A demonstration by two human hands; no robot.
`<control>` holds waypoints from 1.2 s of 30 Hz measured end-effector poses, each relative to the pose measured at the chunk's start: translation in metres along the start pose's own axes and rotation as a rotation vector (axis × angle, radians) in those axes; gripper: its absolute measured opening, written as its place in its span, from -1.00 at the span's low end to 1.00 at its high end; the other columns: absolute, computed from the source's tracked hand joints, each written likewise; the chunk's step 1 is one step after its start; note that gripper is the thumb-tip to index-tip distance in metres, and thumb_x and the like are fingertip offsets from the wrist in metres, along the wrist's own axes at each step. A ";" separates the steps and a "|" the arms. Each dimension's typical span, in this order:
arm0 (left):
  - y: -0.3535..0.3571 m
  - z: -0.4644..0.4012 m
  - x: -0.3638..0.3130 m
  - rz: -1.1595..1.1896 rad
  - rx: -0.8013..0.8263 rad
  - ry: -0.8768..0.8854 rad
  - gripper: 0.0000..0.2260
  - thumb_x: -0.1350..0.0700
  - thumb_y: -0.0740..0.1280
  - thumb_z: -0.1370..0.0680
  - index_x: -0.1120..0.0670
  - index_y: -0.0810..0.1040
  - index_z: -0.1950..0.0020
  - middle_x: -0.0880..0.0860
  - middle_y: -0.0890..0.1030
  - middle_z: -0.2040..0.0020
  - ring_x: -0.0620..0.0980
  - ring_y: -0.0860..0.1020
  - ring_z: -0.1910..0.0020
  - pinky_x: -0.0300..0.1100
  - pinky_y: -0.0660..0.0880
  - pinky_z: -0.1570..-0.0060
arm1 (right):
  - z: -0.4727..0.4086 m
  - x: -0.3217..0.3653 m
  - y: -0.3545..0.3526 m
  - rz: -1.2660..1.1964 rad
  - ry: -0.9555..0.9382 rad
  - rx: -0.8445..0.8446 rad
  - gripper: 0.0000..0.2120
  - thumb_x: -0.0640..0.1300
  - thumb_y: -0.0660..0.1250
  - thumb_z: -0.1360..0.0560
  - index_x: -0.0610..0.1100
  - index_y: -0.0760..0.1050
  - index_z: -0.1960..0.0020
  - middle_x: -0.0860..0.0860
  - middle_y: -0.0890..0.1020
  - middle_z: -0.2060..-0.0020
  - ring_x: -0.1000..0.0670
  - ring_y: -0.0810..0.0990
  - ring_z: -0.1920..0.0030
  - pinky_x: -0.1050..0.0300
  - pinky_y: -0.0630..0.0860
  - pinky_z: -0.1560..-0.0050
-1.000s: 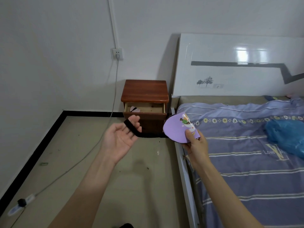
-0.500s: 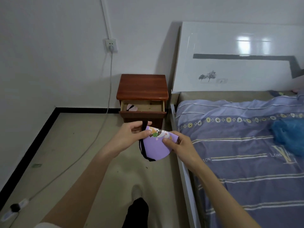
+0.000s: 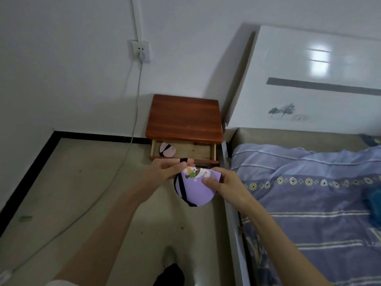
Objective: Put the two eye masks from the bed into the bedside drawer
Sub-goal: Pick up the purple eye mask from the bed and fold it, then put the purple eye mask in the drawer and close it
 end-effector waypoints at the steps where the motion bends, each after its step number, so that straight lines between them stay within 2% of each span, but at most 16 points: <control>1: -0.008 -0.010 0.000 0.019 -0.015 -0.032 -0.82 0.15 0.24 -0.53 0.05 0.65 0.01 0.01 0.68 -0.03 -0.05 0.59 -0.08 -0.24 0.51 -0.08 | -0.011 0.001 0.000 0.000 0.010 0.001 -0.85 -0.17 0.28 -0.50 -0.20 0.53 -0.02 -0.25 0.62 0.04 -0.17 0.59 0.07 0.06 0.52 0.10; 3: -0.021 -0.028 -0.002 0.009 -0.015 -0.061 -0.78 0.20 0.23 -0.53 0.02 0.66 0.06 -0.01 0.70 0.05 -0.10 0.61 -0.02 -0.28 0.50 -0.06 | -0.031 0.000 -0.001 0.004 0.037 0.009 -0.83 -0.17 0.28 -0.50 -0.23 0.53 -0.03 -0.26 0.62 0.04 -0.16 0.58 0.08 0.03 0.52 0.10; 5: -0.028 -0.043 -0.005 -0.146 0.001 -0.044 -0.77 0.21 0.24 -0.54 0.00 0.67 0.15 -0.15 0.69 0.24 -0.20 0.61 0.18 -0.43 0.48 0.13 | -0.049 -0.002 -0.002 0.040 0.048 0.015 -0.83 -0.17 0.29 -0.50 -0.24 0.54 -0.02 -0.23 0.62 0.08 -0.13 0.57 0.10 0.04 0.50 0.11; 8: -0.030 -0.066 -0.005 -0.449 0.034 0.012 -0.74 0.16 0.28 -0.53 0.31 0.53 0.29 0.13 0.42 0.42 -0.16 0.34 0.45 -0.46 0.27 0.37 | -0.075 -0.007 -0.002 0.121 0.039 0.037 -0.85 -0.17 0.31 -0.48 -0.23 0.56 0.02 -0.23 0.63 0.10 -0.21 0.58 0.07 0.01 0.48 0.10; 10: -0.025 -0.082 -0.004 -0.513 0.063 0.030 -0.78 0.15 0.31 -0.51 0.24 0.56 0.28 0.22 0.46 0.40 -0.14 0.34 0.45 -0.40 0.26 0.40 | -0.090 -0.014 -0.002 0.154 0.052 0.065 -0.82 -0.16 0.33 -0.46 -0.26 0.56 0.03 -0.30 0.62 0.10 -0.27 0.56 0.06 0.02 0.44 0.13; 12: -0.022 -0.099 -0.003 -0.506 0.059 0.009 -0.90 0.15 0.34 -0.49 0.09 0.63 0.19 0.01 0.61 0.32 -0.25 0.50 0.35 -0.46 0.36 0.30 | -0.102 -0.023 -0.007 0.137 0.088 0.065 -0.75 -0.14 0.35 -0.45 -0.34 0.54 0.04 -0.41 0.57 0.11 -0.33 0.52 0.10 0.04 0.37 0.17; 14: -0.023 -0.117 0.000 -0.427 0.005 -0.030 -0.94 0.16 0.38 -0.46 0.05 0.62 0.09 -0.09 0.62 0.19 -0.28 0.56 0.19 -0.51 0.41 0.19 | -0.115 -0.029 -0.019 0.068 0.113 0.036 -0.78 -0.17 0.37 -0.44 -0.35 0.55 0.09 -0.43 0.56 0.14 -0.28 0.52 0.21 0.06 0.37 0.20; 16: -0.025 -0.135 0.003 -0.377 -0.037 -0.039 -0.85 0.18 0.40 -0.44 0.03 0.57 0.01 -0.09 0.61 0.10 -0.25 0.56 0.09 -0.50 0.43 0.13 | -0.128 -0.035 -0.034 -0.059 0.143 0.020 -0.94 -0.20 0.37 -0.43 -0.10 0.63 0.15 -0.24 0.64 0.20 0.01 0.57 0.25 0.14 0.48 0.21; 19: -0.019 -0.163 0.011 -0.293 -0.010 -0.064 -0.80 0.23 0.38 -0.46 -0.04 0.55 0.00 -0.18 0.57 0.07 -0.38 0.54 0.11 -0.56 0.43 0.14 | -0.155 -0.046 -0.051 -0.218 0.191 0.032 -0.82 -0.20 0.37 -0.43 0.10 0.60 0.15 0.05 0.68 0.19 0.17 0.62 0.19 0.28 0.55 0.14; 21: -0.017 -0.186 0.024 -0.244 -0.061 -0.112 -0.85 0.24 0.37 -0.46 0.00 0.57 0.05 -0.11 0.59 0.11 -0.29 0.55 0.13 -0.50 0.44 0.13 | -0.177 -0.058 -0.061 -0.285 0.219 0.020 -0.84 -0.20 0.37 -0.43 0.06 0.59 0.11 0.09 0.67 0.16 0.16 0.62 0.15 0.27 0.57 0.12; 25: -0.026 -0.230 0.065 -0.134 -0.271 -0.247 -0.86 0.27 0.35 -0.47 0.19 0.56 -0.02 0.12 0.59 0.03 0.04 0.52 0.00 -0.11 0.48 -0.03 | -0.218 -0.104 -0.070 -0.402 0.362 -0.004 -0.88 -0.22 0.34 -0.45 -0.13 0.54 0.01 -0.08 0.64 0.03 -0.04 0.64 0.03 0.22 0.63 0.15; 28: -0.030 -0.256 0.107 -0.186 -0.296 -0.311 -0.78 0.25 0.34 -0.48 0.24 0.52 -0.12 0.19 0.57 -0.13 0.06 0.50 -0.06 -0.08 0.47 -0.08 | -0.242 -0.151 -0.064 -0.391 0.487 -0.007 -0.91 -0.21 0.32 -0.47 -0.10 0.53 0.04 -0.08 0.63 0.02 -0.04 0.64 0.05 0.25 0.62 0.22; 30: -0.031 -0.270 0.136 -0.229 -0.280 -0.332 -0.73 0.24 0.31 -0.51 0.24 0.48 -0.20 0.21 0.54 -0.20 0.07 0.50 -0.13 -0.17 0.46 -0.08 | -0.257 -0.185 -0.057 -0.447 0.577 -0.036 -0.91 -0.21 0.31 -0.47 -0.08 0.53 0.05 -0.05 0.64 0.06 0.00 0.65 0.09 0.28 0.58 0.32; 32: -0.036 -0.275 0.170 -0.253 -0.317 -0.377 -0.68 0.24 0.27 -0.54 0.24 0.39 -0.28 0.22 0.48 -0.28 0.14 0.46 -0.23 -0.27 0.44 -0.09 | -0.269 -0.219 -0.049 -0.527 0.683 -0.077 -0.86 -0.22 0.30 -0.48 -0.14 0.54 -0.02 -0.08 0.65 0.05 -0.03 0.65 0.09 0.21 0.57 0.27; 34: -0.048 -0.275 0.203 -0.374 -0.362 -0.389 -0.60 0.21 0.25 -0.55 0.22 0.28 -0.36 0.20 0.38 -0.37 0.15 0.36 -0.32 -0.12 0.36 -0.26 | -0.285 -0.252 -0.042 -0.565 0.762 -0.142 -0.83 -0.26 0.30 -0.48 -0.23 0.52 -0.06 -0.13 0.63 0.06 -0.07 0.63 0.11 0.14 0.56 0.20; 36: -0.062 -0.277 0.231 -0.659 -0.321 -0.297 -0.57 0.18 0.24 -0.55 0.20 0.25 -0.39 0.21 0.33 -0.40 0.16 0.28 -0.38 0.03 0.24 -0.36 | -0.303 -0.279 -0.035 -0.587 0.804 -0.210 -0.86 -0.29 0.30 -0.47 -0.23 0.51 -0.03 -0.13 0.62 0.10 -0.07 0.62 0.15 0.13 0.55 0.19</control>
Point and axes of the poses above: each hand's wrist, its own z-axis away from the middle knuckle, its own y-axis out of the palm, x = y × z, the point moved 6 cm from there along -z, towards the middle knuckle
